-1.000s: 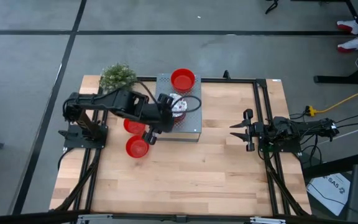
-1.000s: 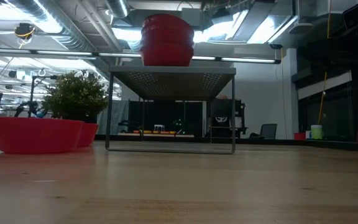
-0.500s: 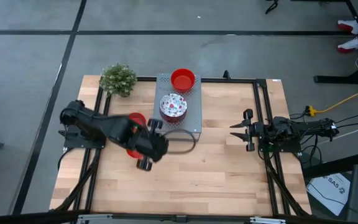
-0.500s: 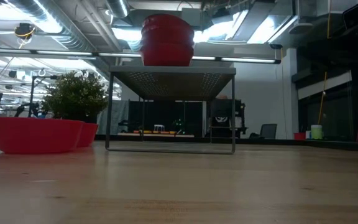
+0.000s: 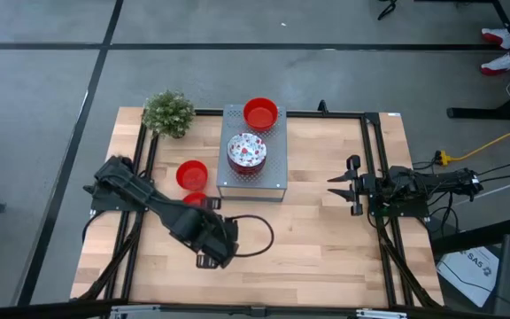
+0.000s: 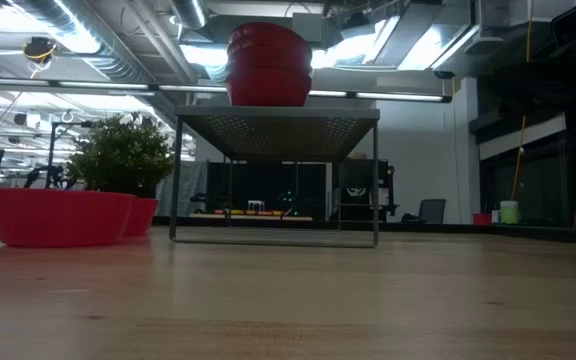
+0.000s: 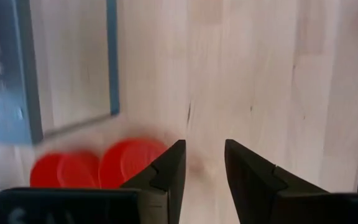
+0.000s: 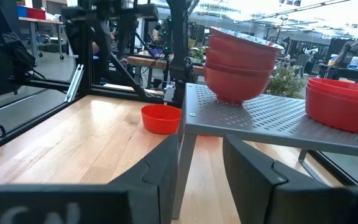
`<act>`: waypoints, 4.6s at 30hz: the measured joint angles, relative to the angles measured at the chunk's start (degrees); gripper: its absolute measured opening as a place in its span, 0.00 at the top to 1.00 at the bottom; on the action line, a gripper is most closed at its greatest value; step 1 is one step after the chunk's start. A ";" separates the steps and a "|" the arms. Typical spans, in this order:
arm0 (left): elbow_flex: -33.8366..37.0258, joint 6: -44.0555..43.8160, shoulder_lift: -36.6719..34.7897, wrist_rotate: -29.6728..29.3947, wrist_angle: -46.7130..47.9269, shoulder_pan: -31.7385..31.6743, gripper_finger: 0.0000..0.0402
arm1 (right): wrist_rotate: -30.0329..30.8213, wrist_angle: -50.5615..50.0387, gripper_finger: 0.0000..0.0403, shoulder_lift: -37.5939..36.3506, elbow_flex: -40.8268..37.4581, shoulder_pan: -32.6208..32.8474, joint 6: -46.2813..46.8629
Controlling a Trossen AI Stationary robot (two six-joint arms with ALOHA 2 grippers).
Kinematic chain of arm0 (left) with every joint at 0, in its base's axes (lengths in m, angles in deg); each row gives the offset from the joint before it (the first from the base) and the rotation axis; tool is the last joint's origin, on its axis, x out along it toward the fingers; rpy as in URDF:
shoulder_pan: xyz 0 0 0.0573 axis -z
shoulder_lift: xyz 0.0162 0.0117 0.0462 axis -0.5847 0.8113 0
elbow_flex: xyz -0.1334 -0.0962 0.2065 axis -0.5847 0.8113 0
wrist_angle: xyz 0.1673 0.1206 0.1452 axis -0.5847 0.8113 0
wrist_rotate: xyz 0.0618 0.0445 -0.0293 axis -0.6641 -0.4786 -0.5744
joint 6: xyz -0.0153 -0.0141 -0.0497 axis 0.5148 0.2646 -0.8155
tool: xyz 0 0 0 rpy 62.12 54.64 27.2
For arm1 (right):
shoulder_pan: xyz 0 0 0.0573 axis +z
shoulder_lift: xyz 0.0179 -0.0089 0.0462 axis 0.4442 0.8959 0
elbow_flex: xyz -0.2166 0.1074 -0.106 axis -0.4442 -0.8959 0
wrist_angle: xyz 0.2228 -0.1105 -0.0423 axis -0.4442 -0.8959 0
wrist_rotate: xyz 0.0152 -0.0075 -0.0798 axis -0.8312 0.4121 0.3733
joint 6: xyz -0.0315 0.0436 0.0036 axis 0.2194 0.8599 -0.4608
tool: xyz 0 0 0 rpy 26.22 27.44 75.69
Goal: Pick & Place Mini bowls
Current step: Stack the red bowl on the red bowl on the shelf
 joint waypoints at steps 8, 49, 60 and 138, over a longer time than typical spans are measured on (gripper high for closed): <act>0.00 -11.92 2.95 -3.74 6.43 2.83 0.74 | 0.00 -0.01 0.68 0.01 0.01 0.01 0.00; 46.56 -19.21 -11.17 -4.48 -29.73 5.78 0.74 | 0.00 0.00 0.68 0.01 0.00 0.00 0.00; 46.76 -16.61 -11.20 -7.09 -28.63 3.95 0.74 | 0.00 0.00 0.68 0.01 0.00 0.00 0.00; -1.20 31.70 -11.52 -8.76 -36.14 -9.22 0.99 | 0.00 -0.02 0.68 0.01 0.00 0.02 0.00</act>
